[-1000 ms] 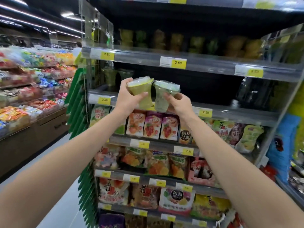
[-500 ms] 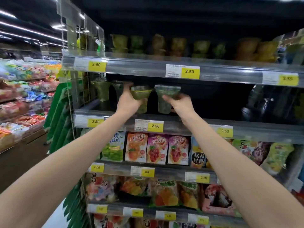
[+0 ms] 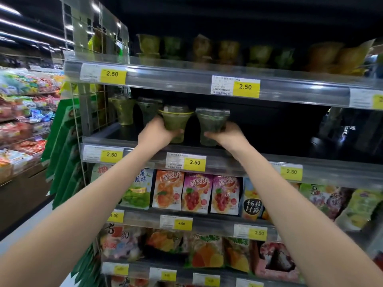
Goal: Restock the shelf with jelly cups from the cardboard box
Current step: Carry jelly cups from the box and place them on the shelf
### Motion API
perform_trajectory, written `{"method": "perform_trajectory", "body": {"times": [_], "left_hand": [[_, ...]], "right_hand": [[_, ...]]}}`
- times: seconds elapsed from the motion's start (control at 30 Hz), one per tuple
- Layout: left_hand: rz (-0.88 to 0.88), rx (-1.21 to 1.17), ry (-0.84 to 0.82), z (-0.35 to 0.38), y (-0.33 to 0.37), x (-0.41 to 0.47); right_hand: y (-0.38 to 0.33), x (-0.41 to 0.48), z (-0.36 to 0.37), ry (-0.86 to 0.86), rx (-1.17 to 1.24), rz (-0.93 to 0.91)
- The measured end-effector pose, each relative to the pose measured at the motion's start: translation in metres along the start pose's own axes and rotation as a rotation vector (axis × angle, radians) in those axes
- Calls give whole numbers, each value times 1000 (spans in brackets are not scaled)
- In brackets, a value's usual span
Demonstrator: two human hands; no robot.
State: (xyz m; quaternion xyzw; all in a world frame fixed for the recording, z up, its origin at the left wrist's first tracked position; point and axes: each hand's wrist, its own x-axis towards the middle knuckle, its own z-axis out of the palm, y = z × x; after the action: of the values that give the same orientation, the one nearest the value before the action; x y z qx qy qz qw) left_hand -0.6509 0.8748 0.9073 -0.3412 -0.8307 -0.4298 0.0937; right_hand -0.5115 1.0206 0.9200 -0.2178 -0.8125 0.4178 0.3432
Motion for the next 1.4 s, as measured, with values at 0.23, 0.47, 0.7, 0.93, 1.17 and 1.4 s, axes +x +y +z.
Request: {"method": "perform_trajectory", "body": {"times": [0.23,0.47,0.7,0.93,1.17,1.4], "left_hand": [[-102,-148,-213,-7,9,28],[-186,-332,-218,3,5,42],[-181,-335,-197,4,5,44],[-245,-251,-220,2,5,39],[-205,-40,-147,0,33,22],[19,-312,-327,23,62,-9]], "right_hand": [[2,1,3,46,-58,10],[0,-2,1,37,-41,28],[1,-1,2,38,-31,52],[-3,-3,-1,20,-8,83],[0,-3,-1,30,4,75],[5,2,4,81,-81,13]]}}
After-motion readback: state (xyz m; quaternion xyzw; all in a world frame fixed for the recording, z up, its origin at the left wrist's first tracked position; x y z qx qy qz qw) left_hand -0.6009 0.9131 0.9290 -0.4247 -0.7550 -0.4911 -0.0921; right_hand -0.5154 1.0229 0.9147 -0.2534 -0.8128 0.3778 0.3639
